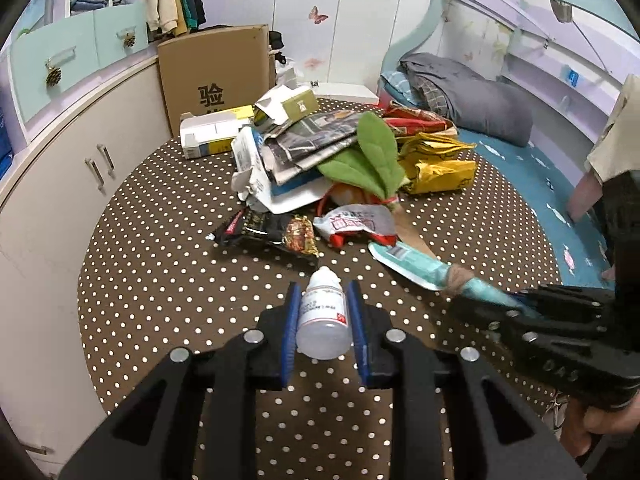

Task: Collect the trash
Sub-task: 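Grasp the white eye-drop bottle with left tool while right tool grasps teal toothpaste tube, then carry both items to the blue bin and open both tools over it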

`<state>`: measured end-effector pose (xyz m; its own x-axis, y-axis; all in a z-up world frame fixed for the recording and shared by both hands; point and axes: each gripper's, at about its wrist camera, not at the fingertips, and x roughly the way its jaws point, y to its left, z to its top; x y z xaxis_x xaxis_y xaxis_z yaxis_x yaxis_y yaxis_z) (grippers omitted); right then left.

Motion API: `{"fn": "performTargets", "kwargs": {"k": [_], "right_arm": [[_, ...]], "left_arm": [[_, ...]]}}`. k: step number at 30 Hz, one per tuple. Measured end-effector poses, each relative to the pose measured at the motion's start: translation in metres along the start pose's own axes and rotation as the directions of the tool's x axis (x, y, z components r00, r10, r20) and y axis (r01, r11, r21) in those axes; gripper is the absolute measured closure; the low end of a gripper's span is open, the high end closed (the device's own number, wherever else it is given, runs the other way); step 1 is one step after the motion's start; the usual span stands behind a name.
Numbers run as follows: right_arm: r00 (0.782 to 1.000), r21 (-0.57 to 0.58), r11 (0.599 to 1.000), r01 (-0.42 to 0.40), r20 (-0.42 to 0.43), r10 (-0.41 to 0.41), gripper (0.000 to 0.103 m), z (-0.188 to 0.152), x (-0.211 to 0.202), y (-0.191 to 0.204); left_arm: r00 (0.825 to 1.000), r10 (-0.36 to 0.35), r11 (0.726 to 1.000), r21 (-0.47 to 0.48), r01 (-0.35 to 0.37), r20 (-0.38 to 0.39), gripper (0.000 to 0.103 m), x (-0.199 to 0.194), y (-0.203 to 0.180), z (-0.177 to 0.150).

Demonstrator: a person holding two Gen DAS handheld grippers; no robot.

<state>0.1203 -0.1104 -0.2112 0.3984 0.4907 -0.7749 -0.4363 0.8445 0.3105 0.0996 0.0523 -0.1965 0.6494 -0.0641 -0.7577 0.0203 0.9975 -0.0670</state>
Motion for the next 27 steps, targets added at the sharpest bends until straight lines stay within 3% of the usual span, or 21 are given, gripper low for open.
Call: {"fn": "performTargets", "kwargs": {"k": [1,3,5,8,9,16,27], "right_arm": [[1.000,-0.008,1.000,0.003,-0.004,-0.003,0.075,0.003,0.003,0.003],[1.000,-0.028,1.000,0.012,-0.010,-0.013,0.057,0.009,0.008,0.008],[1.000,-0.052,0.998,0.020,-0.012,-0.021,0.057,0.013,0.014,0.013],[0.995,-0.124,0.988,0.090,-0.029,-0.094,0.080,0.014,0.026,0.022],[0.996,-0.126,0.989,0.080,-0.032,-0.085,0.081,0.012,0.027,0.022],[0.997,-0.041,0.998,-0.054,0.049,0.056,0.082,0.004,-0.013,0.003],[0.973,0.117,0.990,-0.079,0.223,0.051,0.084,0.005,-0.073,-0.061]], "left_arm": [[1.000,-0.001,1.000,-0.001,0.001,0.000,0.079,-0.001,0.001,-0.001],[1.000,0.003,1.000,-0.001,-0.003,0.000,0.079,-0.001,0.001,-0.002],[1.000,0.006,1.000,-0.004,-0.006,0.003,0.079,-0.003,0.002,-0.002],[1.000,0.007,1.000,-0.005,-0.007,0.007,0.079,-0.005,0.003,-0.002],[1.000,0.007,1.000,-0.004,-0.007,0.008,0.079,-0.006,0.003,-0.001],[0.999,-0.024,1.000,-0.008,0.024,0.036,0.079,-0.016,-0.005,0.006],[0.990,-0.109,0.991,0.085,0.101,0.087,0.079,-0.022,-0.059,0.034]]}}
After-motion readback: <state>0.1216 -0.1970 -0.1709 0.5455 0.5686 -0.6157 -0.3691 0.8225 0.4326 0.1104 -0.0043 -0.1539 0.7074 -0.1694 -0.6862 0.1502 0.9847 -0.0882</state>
